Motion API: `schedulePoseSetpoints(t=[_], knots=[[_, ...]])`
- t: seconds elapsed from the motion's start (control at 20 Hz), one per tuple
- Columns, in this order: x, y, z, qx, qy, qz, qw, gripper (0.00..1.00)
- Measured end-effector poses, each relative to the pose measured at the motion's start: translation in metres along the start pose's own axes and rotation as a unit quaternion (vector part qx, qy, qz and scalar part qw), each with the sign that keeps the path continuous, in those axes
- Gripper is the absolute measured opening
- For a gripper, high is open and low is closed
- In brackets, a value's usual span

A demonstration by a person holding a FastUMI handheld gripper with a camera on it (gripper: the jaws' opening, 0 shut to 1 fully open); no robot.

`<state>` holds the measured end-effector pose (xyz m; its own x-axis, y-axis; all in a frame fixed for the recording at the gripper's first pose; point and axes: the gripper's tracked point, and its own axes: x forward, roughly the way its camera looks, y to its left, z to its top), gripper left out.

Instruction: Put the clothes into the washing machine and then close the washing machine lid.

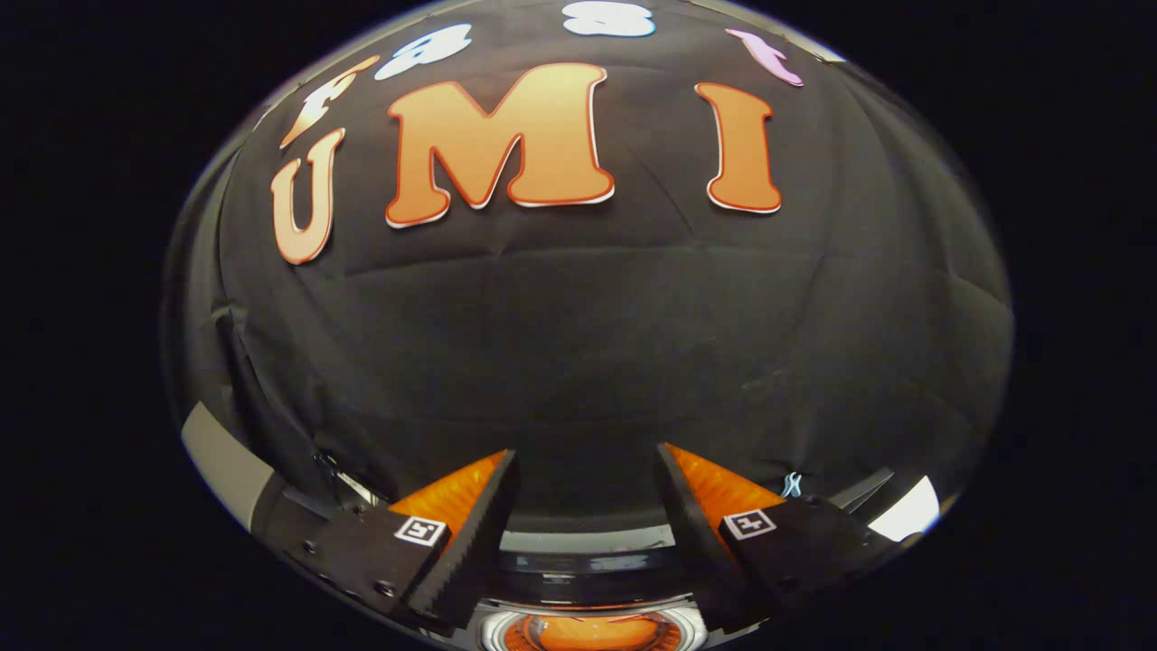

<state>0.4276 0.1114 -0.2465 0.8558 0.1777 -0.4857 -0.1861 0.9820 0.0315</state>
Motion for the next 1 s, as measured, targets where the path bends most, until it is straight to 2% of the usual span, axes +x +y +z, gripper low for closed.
schedulePoseSetpoints(t=[0.5, 1.0], knots=[[-0.03, 0.0, -0.007, 0.003, -0.02, 0.002, 1.0, 0.96], [-0.089, 0.002, -0.044, 0.0, -0.017, -0.005, 1.0, 0.96]])
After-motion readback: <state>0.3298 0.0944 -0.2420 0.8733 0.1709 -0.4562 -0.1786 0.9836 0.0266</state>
